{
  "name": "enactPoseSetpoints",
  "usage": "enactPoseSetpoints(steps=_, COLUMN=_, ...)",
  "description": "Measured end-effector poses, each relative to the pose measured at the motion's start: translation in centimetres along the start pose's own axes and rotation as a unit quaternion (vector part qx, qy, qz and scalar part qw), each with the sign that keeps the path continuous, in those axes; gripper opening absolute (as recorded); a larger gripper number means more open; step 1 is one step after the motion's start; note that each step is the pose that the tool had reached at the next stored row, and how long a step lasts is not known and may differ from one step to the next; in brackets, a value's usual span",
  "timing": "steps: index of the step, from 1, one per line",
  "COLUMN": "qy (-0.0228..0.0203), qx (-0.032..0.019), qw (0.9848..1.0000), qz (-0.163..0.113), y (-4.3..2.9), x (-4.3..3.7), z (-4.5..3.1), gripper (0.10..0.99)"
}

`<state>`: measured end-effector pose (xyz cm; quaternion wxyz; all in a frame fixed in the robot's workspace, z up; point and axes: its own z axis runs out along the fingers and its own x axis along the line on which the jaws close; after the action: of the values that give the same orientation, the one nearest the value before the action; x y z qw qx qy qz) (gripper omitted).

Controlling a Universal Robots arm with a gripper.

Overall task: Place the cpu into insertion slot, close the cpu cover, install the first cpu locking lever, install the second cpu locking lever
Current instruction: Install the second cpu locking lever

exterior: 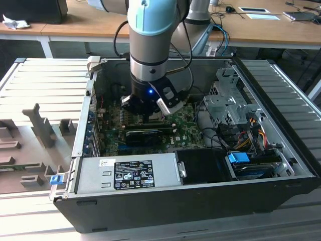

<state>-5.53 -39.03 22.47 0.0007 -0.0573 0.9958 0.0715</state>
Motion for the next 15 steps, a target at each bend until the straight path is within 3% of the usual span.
enactPoseSetpoints(steps=1, qy=-0.0001, qx=-0.0008, qw=1.0, qz=0.0, y=-0.01, x=0.07, z=0.12, gripper=0.106)
enactPoseSetpoints(steps=5, qy=-0.0014, qx=-0.0127, qw=0.9999, qz=0.0, y=-0.09, x=0.76, z=0.38, gripper=0.106)
enactPoseSetpoints(steps=7, qy=-0.0026, qx=-0.0225, qw=0.9997, qz=0.0, y=-0.16, x=0.89, z=0.52, gripper=0.106)
enactPoseSetpoints(steps=15, qy=-0.0036, qx=-0.0317, qw=0.9995, qz=0.0, y=-0.19, x=1.0, z=0.8, gripper=0.106)
